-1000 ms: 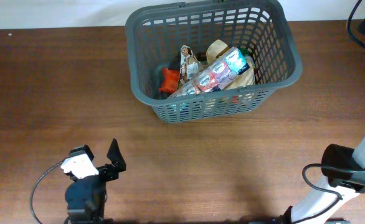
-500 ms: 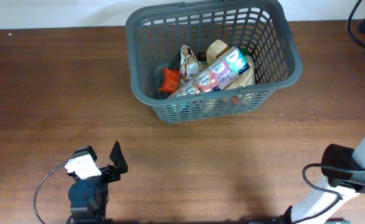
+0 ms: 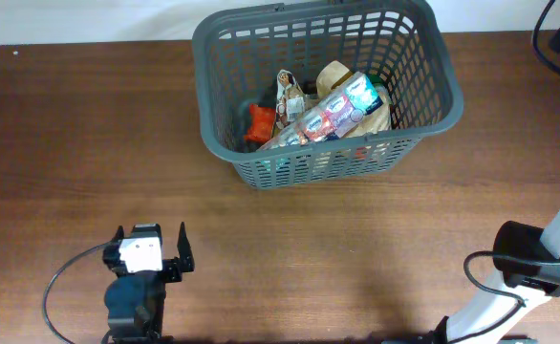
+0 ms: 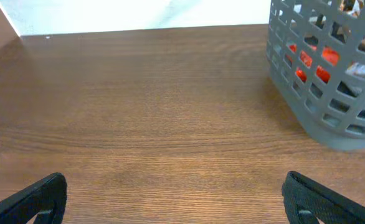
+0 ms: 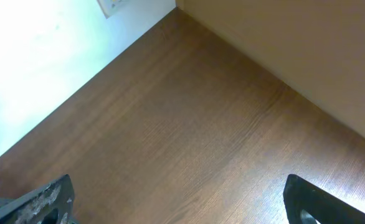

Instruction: Pack container

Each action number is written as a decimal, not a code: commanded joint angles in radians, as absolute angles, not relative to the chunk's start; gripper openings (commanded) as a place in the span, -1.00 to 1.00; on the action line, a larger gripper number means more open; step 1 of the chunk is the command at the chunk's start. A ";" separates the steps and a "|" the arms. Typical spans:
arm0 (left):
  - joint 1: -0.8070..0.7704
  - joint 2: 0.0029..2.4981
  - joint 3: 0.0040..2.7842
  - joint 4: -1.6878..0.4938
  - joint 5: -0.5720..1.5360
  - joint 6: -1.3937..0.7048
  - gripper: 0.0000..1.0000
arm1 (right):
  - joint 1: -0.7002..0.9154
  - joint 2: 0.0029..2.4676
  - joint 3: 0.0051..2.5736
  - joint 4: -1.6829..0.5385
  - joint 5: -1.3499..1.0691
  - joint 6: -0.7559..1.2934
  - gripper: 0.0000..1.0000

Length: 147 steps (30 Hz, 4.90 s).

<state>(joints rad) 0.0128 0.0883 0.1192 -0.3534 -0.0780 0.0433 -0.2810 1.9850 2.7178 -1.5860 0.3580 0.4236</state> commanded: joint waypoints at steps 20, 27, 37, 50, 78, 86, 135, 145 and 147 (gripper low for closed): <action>0.018 0.074 0.107 -0.348 -0.071 0.110 0.99 | -0.282 1.985 2.719 -1.583 0.363 0.435 0.98; 0.018 0.074 0.107 -0.348 -0.071 0.110 0.99 | -0.282 1.985 2.719 -1.583 0.363 0.435 0.98; 0.018 0.074 0.107 -0.348 -0.071 0.110 0.99 | -0.282 1.940 2.719 -1.583 0.363 0.435 0.98; 0.018 0.074 0.107 -0.348 -0.071 0.110 0.99 | -0.265 1.684 2.719 -1.583 0.363 0.435 0.98; 0.018 0.074 0.107 -0.348 -0.071 0.110 0.99 | -0.065 0.778 1.287 -0.768 0.189 0.415 0.98; 0.018 0.074 0.107 -0.348 -0.071 0.110 0.99 | -0.065 0.522 0.871 -0.504 0.111 0.278 0.98; 0.018 0.074 0.107 -0.348 -0.071 0.110 0.99 | -0.065 0.003 0.071 -0.191 -0.130 0.126 0.98; 0.018 0.074 0.107 -0.348 -0.071 0.110 0.99 | -0.065 0.003 0.059 -0.189 -0.181 -0.024 0.98; 0.018 0.074 0.107 -0.348 -0.071 0.110 0.99 | -0.065 0.003 0.059 -0.189 -0.181 -0.046 0.98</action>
<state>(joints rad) 0.0128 0.0830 0.1146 -0.3504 -0.0780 0.0906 -0.0708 0.0154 0.0669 -0.1925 -0.1596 0.0208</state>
